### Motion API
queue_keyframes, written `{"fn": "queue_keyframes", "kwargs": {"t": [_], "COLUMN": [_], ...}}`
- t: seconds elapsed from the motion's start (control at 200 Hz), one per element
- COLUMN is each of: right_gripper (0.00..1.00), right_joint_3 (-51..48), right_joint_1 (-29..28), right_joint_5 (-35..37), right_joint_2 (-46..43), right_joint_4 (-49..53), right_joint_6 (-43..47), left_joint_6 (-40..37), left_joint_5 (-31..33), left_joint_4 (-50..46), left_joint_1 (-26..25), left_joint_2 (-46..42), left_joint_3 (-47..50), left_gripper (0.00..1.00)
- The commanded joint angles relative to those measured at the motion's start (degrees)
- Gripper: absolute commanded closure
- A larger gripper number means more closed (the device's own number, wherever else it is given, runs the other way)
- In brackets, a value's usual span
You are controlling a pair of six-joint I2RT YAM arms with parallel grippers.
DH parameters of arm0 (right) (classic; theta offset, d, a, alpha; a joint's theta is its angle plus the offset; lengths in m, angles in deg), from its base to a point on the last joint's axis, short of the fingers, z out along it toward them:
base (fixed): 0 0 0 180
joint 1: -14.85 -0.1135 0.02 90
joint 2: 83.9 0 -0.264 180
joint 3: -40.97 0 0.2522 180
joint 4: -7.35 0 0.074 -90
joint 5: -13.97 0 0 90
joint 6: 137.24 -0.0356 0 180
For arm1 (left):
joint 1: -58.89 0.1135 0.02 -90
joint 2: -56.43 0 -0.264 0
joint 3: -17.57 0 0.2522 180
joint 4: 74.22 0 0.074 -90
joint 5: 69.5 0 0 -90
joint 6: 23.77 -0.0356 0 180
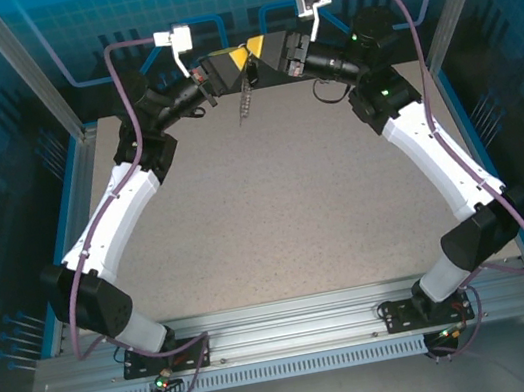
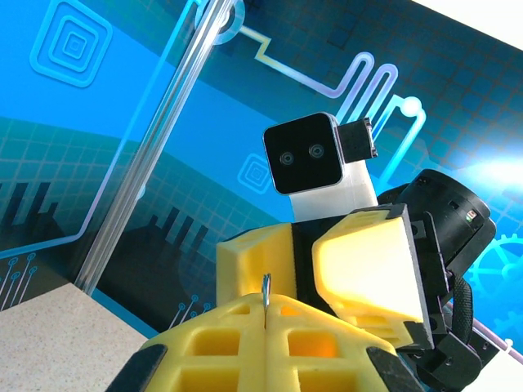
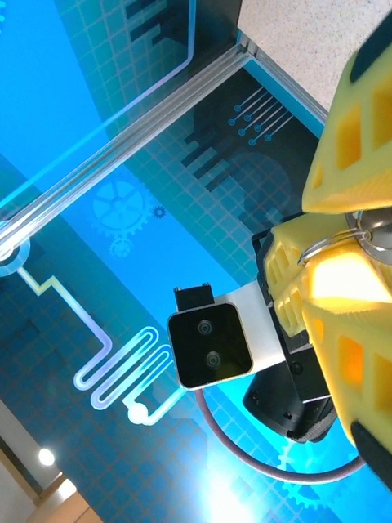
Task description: Put the keys on the keyring
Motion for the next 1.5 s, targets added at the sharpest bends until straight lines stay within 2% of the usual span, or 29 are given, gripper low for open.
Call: {"fn": "queue_keyframes", "kwargs": {"t": [0.0, 0.235, 0.49, 0.68, 0.775, 0.89, 0.98, 1.165, 1.26, 1.376, 1.496], "right_gripper": [0.72, 0.74, 1.00, 1.00, 1.00, 1.00, 1.00, 1.00, 1.00, 1.00, 1.00], "right_joint_3": [1.93, 2.75, 3.05, 3.86, 5.38, 7.66, 12.81, 31.53, 40.38, 44.16, 43.90], "right_joint_1": [-0.79, -1.18, -1.34, -0.19, 2.03, 5.10, 6.41, 6.24, 6.49, 7.36, 7.38], "right_joint_5": [-1.04, -1.85, -2.19, -3.08, -5.22, -9.41, -13.40, -18.67, -19.66, -20.91, -21.03], "right_joint_2": [0.71, 1.54, 1.94, 2.12, 2.44, 3.11, 4.62, 11.53, 15.52, 17.52, 17.37], "right_joint_4": [-1.02, -0.87, -0.53, 1.37, 4.38, 7.94, 15.60, 44.03, 55.07, 59.40, 61.14], "right_joint_6": [0.04, 0.03, 0.32, 1.98, 3.88, 6.22, 11.95, 31.61, 38.48, 40.97, 42.72], "left_joint_6": [-0.35, -0.44, -0.35, -0.37, -0.09, -0.09, -0.56, -4.69, -7.52, -10.37, -12.14], "left_joint_5": [1.04, 1.13, 1.13, 1.22, 1.12, 0.42, -0.95, -6.03, -9.24, -12.35, -15.66], "left_joint_4": [2.56, 2.65, 2.65, 1.89, 1.39, -0.38, -2.70, -11.55, -17.52, -22.74, -27.39], "left_joint_1": [-0.23, -0.23, -0.21, -0.08, 0.96, 2.99, 4.13, 5.00, 5.04, 5.03, 4.96], "left_joint_2": [-0.03, 0.13, 0.32, 0.25, -0.34, -1.41, -1.86, -1.08, 0.07, 0.79, 1.86], "left_joint_3": [-0.58, -0.58, -0.76, -1.02, -0.93, -1.32, -2.27, -7.37, -10.94, -13.77, -16.46], "left_gripper": [1.00, 1.00, 1.00, 1.00, 0.77, 0.65, 0.59, 0.54, 0.53, 0.55, 0.65]}}
